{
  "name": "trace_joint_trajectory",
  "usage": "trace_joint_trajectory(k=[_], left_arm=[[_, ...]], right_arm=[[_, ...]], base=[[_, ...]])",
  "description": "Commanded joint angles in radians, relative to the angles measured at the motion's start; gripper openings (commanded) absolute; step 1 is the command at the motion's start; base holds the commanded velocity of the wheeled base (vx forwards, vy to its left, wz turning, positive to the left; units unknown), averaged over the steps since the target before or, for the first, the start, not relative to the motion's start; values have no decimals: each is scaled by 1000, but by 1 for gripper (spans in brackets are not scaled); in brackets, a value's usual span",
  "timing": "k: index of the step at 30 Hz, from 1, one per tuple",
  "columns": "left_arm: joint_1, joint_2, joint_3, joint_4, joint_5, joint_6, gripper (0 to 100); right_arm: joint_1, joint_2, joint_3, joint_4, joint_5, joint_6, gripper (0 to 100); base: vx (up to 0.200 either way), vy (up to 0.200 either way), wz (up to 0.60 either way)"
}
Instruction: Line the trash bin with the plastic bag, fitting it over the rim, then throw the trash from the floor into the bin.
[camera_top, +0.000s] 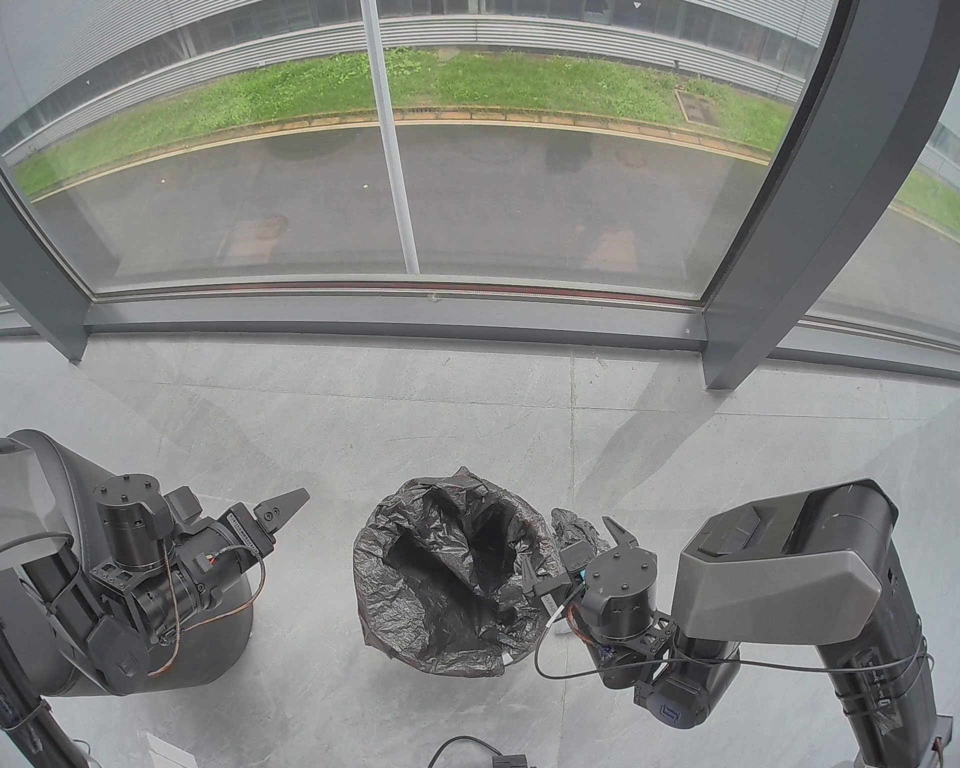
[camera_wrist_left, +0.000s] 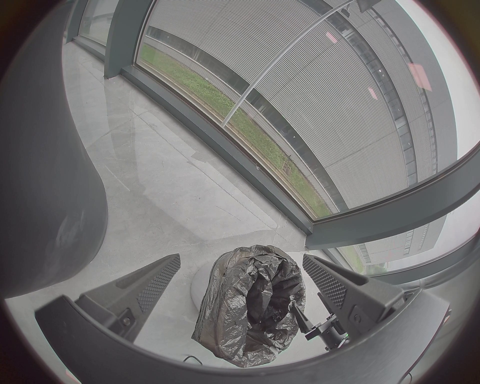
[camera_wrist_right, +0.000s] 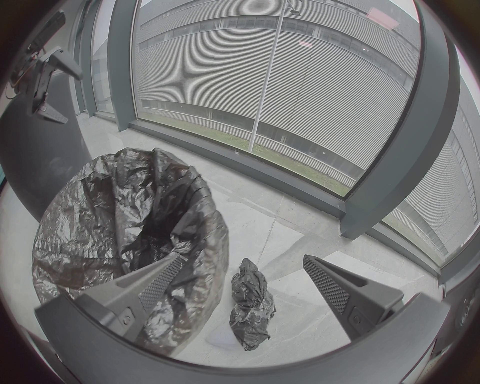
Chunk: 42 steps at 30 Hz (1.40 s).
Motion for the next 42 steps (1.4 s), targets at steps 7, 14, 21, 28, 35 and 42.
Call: trace_joint_trajectory(k=[7,14,21,28,35,42], left_arm=[[2,-2,-2,-1,-2,-8,100],[8,-2,-4,-1,-6,-12,100],[10,3,-5,-1,-8,-23,100],[25,-29,-5,-14,0,-37,100],[189,-332,-19,-22,-88,-72,100],[430,-626,-128,226,-353,-190,100]], right_arm=[[51,52,23,0,1,4,100],[83,88,17,0,1,5,100],[75,101,8,-1,1,7,100],[83,78,14,-8,0,48,100],[84,-69,17,-29,-4,40,100],[69,-143,16,-32,-4,33,100]], base=[[0,0,0],[0,0,0],[0,0,0],[0,0,0],[0,0,0],[0,0,0]])
